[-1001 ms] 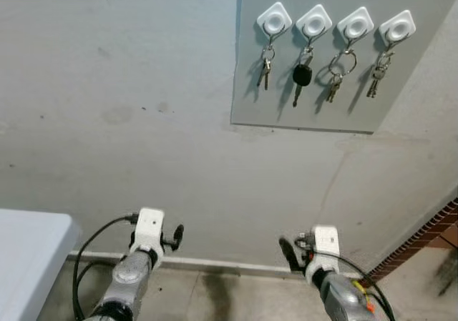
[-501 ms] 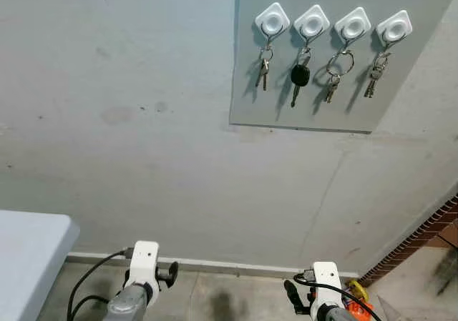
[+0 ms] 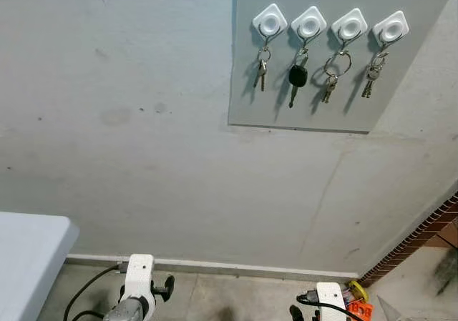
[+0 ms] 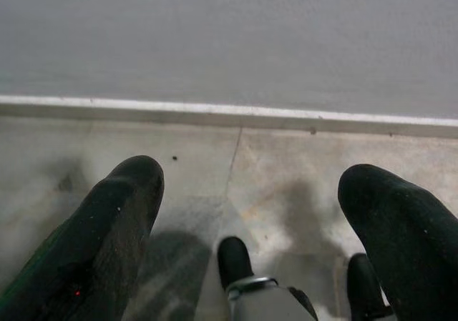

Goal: Hang keys on a hook

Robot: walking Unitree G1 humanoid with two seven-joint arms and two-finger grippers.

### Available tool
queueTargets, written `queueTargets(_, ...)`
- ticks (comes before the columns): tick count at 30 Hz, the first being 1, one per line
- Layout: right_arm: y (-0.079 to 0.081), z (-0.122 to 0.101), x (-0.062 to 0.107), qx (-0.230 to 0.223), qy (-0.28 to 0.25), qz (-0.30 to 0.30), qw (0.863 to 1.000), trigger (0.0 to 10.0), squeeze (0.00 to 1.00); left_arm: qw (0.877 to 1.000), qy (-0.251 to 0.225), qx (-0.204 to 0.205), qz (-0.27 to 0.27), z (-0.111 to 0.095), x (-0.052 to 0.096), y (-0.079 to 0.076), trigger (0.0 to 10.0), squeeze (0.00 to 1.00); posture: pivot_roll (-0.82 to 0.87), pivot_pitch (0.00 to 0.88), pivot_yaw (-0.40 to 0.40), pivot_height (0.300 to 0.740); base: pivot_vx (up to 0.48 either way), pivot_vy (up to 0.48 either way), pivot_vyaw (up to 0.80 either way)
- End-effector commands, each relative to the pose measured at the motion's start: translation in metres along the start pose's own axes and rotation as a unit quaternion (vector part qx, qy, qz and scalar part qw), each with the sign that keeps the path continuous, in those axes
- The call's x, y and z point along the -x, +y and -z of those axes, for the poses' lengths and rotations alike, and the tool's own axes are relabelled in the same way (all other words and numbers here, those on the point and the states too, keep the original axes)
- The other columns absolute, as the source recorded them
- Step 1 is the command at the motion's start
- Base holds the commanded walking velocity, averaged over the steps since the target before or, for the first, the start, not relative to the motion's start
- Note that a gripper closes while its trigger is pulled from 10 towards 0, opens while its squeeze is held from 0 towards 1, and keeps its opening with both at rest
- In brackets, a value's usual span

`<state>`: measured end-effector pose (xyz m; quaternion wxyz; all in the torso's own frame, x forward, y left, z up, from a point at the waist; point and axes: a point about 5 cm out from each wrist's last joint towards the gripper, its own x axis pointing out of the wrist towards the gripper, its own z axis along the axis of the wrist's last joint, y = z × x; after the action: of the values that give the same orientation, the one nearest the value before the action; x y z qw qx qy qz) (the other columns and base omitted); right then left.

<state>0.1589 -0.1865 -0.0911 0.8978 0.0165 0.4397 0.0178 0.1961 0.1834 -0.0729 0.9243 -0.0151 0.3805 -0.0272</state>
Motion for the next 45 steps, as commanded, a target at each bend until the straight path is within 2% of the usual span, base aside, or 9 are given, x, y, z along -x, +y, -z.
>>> queueTargets(1, 0.0, 0.004, 0.001, 0.0, 0.008, 0.003, 1.0, 10.0, 0.0, 1.0, 0.007, 0.001, -0.005, 0.005, 0.002, 0.001, 10.0, 0.0, -0.05, 0.0, 0.008, 0.74, 0.0, 0.0, 0.0)
queueTargets(19, 0.004, 0.009, 0.001, 0.009, 0.02, 0.0, 1.0, 10.0, 0.0, 1.0, 0.014, 0.02, -0.009, 0.013, 0.004, -0.002, 10.0, 0.0, -0.04, 0.0, -0.009, 0.74, 0.0, 0.0, 0.0)
queueTargets(45, 0.006, 0.016, 0.003, 0.01, 0.03, 0.004, 0.999, 10.0, 0.0, 1.0, 0.017, 0.011, -0.004, 0.013, 0.004, 0.0, 10.0, 0.0, -0.05, 0.0, -0.005, 0.74, 0.0, -0.009, 0.0)
